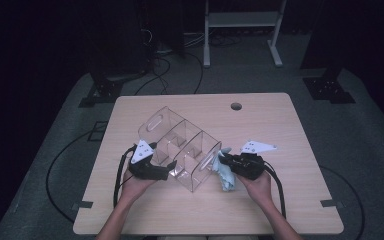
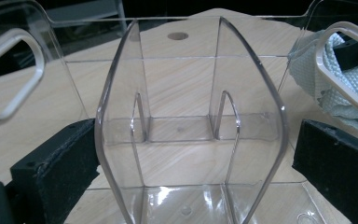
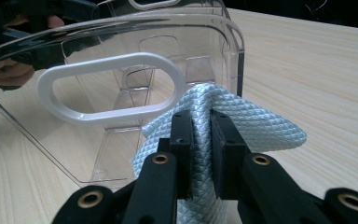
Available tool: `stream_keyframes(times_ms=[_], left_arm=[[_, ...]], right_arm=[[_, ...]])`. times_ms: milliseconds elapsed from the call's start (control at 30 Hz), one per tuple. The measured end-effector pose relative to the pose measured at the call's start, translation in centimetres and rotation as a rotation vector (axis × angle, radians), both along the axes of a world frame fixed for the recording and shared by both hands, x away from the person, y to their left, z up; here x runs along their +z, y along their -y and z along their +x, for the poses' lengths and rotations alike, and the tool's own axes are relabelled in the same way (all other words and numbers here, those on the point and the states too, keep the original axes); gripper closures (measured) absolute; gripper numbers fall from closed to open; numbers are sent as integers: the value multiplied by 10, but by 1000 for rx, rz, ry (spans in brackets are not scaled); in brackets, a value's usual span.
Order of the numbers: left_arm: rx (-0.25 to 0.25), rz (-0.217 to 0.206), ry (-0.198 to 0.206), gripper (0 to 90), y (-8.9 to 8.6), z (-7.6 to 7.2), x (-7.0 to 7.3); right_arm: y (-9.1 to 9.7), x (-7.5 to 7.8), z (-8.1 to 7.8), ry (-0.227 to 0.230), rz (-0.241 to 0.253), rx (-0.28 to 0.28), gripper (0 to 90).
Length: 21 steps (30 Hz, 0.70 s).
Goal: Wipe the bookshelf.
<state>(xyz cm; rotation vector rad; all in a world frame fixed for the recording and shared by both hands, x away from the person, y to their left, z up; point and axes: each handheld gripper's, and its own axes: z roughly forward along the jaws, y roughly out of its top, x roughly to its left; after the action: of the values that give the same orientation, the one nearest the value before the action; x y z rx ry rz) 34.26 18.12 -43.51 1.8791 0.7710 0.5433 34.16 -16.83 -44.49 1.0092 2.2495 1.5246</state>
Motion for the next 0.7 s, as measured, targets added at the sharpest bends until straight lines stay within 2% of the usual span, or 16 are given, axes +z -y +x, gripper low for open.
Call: stream_keyframes(times_ms=[167,267,433,600,700], left_arm=[[-4,9,-41,4,3,7,-7],[-3,11,-43,62,2,10,-9],[-1,16,-47,81,2,8,-9],[-2,9,-43,85,2,-1,-9],[5,11,-45,85,3,-9,-9]], right_arm=[[1,-2,1,-9,-8,5,798],[-1,-3,1,-10,-7,9,798],[-2,3,2,1,1,10,799],[-3,25,-7,74,19,19,799],[-3,36,-13,113,1,26,799]])
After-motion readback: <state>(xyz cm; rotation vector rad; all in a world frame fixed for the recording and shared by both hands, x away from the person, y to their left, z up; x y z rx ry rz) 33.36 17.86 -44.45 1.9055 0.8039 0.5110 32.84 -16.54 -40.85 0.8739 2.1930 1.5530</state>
